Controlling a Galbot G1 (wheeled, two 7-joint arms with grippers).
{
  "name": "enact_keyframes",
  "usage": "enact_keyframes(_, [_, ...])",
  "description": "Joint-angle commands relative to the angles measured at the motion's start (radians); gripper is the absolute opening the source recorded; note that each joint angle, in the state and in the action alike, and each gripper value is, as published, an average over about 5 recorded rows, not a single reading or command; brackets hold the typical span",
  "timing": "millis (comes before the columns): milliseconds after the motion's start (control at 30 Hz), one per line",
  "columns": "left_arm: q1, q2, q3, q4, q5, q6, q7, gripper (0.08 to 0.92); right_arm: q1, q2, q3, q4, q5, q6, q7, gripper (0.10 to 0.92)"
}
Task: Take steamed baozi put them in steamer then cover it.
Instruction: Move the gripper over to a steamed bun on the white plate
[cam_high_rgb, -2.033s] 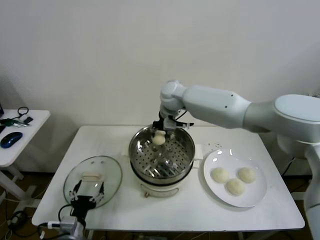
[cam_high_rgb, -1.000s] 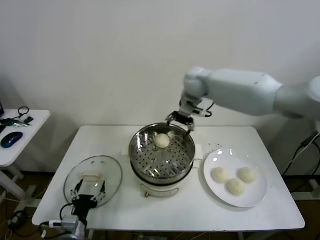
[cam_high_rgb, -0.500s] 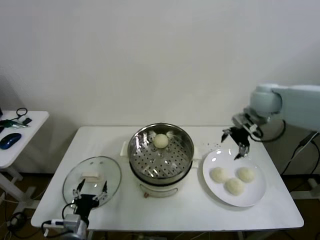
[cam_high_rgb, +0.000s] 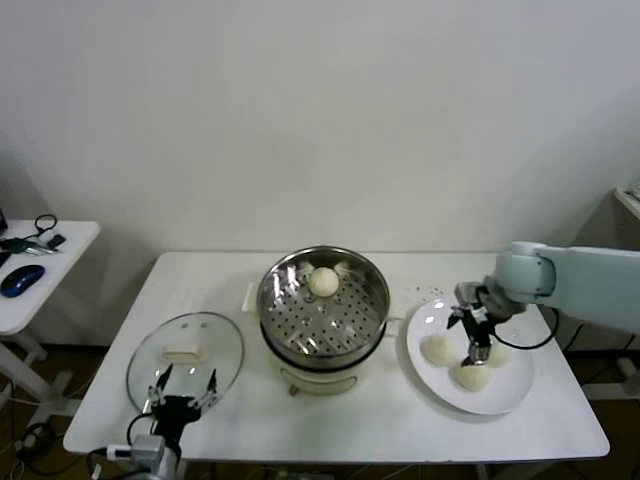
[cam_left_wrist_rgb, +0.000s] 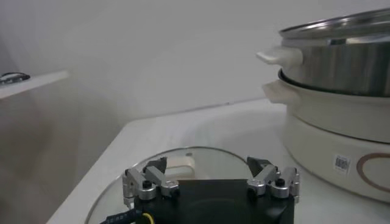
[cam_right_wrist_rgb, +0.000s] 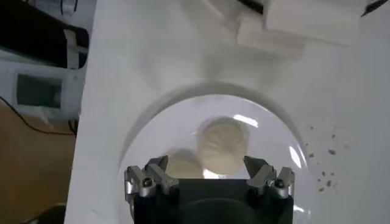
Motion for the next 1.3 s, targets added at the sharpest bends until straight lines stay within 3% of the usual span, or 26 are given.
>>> enact_keyframes(33, [0.001,-0.003,0.001,0.007,0.006,-0.003,0.0,0.823,-0.246,-0.002,0.248,-0.108,-0.063,-0.068,0.039,0.823])
enact_keyframes(700, [0.0,0.0,0.0,0.018,0.021,-0.006,-0.001,0.823,-0.299,0.071,0.278,-0.202,-0.076,-0.056,0.022,0.816])
enact_keyframes(967, [-0.006,0.0,-0.001,0.02,0.022,-0.001,-0.001,0.823,-0.302,0.068,0.288,-0.201,-0.067,-0.041,-0.001,0.649])
enact_keyframes(1300, [-0.003,0.0,-0.003,0.019,0.027,0.002,-0.002,0.823,-0.202,0.047,0.255,-0.191,-0.043,0.004,-0.057,0.595])
